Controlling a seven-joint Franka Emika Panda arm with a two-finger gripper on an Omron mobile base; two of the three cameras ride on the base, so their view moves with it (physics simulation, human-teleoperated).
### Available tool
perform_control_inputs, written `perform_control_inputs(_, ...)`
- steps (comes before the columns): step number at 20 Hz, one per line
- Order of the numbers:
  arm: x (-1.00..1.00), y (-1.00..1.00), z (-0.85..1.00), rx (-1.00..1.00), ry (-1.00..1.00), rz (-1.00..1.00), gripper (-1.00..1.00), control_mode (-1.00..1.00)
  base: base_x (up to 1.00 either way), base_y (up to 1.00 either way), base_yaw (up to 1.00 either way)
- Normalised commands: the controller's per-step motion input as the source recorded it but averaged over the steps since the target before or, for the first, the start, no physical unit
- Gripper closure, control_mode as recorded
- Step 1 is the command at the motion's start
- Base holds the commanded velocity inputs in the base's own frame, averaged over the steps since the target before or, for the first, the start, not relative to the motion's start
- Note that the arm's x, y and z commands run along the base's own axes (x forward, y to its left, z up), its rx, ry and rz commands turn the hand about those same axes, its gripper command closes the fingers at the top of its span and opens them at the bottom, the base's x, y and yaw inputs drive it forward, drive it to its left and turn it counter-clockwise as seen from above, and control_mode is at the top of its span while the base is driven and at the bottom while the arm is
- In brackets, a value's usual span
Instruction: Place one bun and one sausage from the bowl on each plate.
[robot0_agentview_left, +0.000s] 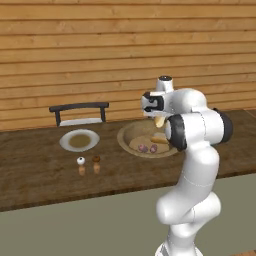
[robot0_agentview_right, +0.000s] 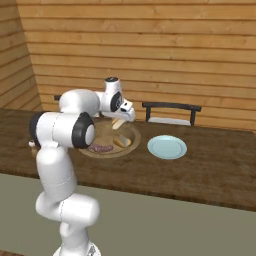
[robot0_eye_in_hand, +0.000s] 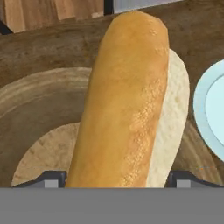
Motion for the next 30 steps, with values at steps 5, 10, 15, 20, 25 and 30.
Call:
perform_control_inputs(5,-0.38,-1.0,-0.46,-0.07,0.0,0.24,1.0,-1.0,0.0,0.0,0.0)
perform_control_inputs(10,0.0,-1.0,-0.33,0.01,-0.01,0.32,1.0,-1.0,0.0,0.0,0.0)
perform_control_inputs(15,-0.03,-0.92,0.03,0.03,-0.02,0.19,1.0,-1.0,0.0,0.0,0.0)
perform_control_inputs(20,0.05,-0.47,-0.21,0.0,0.01,0.04,1.0,-1.0,0.0,0.0,0.0)
perform_control_inputs(25,0.07,0.01,-0.49,0.0,0.05,0.06,1.0,-1.0,0.0,0.0,0.0)
perform_control_inputs(30,0.33,0.0,-0.08,-0.01,0.01,0.0,1.0,-1.0,0.0,0.0,0.0)
